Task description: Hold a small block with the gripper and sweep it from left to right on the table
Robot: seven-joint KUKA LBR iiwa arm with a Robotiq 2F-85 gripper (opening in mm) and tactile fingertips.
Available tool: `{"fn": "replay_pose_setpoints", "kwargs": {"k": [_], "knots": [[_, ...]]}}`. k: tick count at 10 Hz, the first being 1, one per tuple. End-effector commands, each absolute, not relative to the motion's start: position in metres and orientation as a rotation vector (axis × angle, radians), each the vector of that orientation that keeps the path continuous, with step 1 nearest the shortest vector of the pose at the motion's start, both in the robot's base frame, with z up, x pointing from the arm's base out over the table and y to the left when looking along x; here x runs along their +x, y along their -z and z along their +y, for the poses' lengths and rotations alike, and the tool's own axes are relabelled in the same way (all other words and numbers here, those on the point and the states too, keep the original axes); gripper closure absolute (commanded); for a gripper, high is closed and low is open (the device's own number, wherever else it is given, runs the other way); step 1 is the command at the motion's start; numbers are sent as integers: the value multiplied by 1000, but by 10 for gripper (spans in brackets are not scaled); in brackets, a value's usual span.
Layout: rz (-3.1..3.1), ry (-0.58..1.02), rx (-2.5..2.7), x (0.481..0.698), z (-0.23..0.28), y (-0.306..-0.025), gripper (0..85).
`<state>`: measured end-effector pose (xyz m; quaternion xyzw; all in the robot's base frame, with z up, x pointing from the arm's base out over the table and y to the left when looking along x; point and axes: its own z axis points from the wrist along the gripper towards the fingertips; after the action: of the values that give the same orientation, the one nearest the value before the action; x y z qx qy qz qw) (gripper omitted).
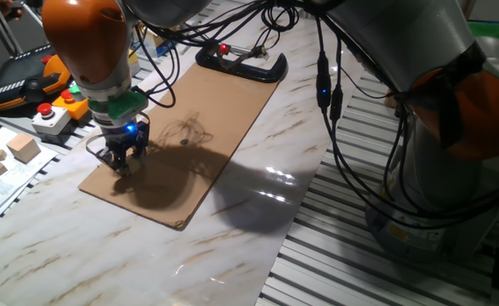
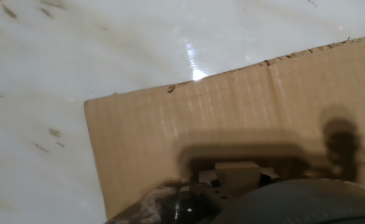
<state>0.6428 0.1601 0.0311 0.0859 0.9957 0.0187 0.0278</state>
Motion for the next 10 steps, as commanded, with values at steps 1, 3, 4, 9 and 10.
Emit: {"fn": "replay_pose_setpoints", "kwargs": {"k": [1,3,4,9,10], "knots": [[3074,-58,270,643,161,-32,843],[3073,-62,275,644,163,-31,843],[3071,-63,282,643,165,-31,843],[3052,-52,308,644,167,-33,253],[3051,-52,311,645,167,-34,187]]}}
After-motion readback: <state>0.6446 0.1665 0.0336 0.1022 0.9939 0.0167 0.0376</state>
